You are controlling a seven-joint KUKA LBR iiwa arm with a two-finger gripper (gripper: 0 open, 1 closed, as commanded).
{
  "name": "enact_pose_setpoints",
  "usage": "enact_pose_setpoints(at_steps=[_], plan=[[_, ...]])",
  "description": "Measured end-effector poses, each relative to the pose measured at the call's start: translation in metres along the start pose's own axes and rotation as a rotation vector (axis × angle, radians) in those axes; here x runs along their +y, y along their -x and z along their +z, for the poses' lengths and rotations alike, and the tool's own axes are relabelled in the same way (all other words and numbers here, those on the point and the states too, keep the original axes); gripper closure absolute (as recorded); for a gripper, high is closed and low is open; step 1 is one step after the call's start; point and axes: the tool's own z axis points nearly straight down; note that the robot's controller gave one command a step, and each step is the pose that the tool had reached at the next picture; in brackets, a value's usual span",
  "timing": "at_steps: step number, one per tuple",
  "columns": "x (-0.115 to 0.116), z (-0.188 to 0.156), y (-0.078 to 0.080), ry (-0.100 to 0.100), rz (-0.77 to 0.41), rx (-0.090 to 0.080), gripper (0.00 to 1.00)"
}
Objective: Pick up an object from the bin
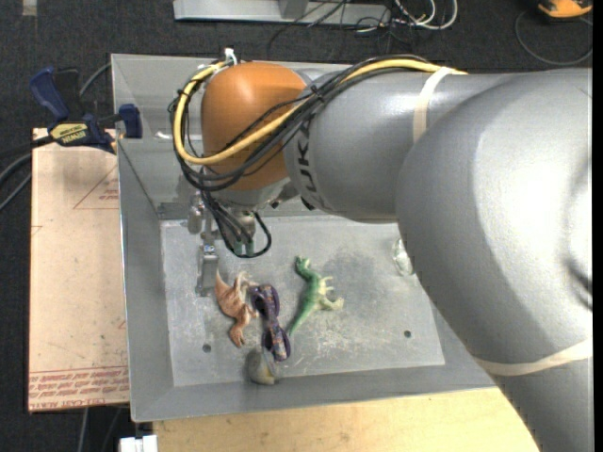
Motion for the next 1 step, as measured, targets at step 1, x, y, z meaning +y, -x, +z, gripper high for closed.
enact_pose_setpoints(at_steps=[1], plan=[[-0.0013, -0.0052, 0.0016, 0.001, 0.004, -0.006, 0.00]])
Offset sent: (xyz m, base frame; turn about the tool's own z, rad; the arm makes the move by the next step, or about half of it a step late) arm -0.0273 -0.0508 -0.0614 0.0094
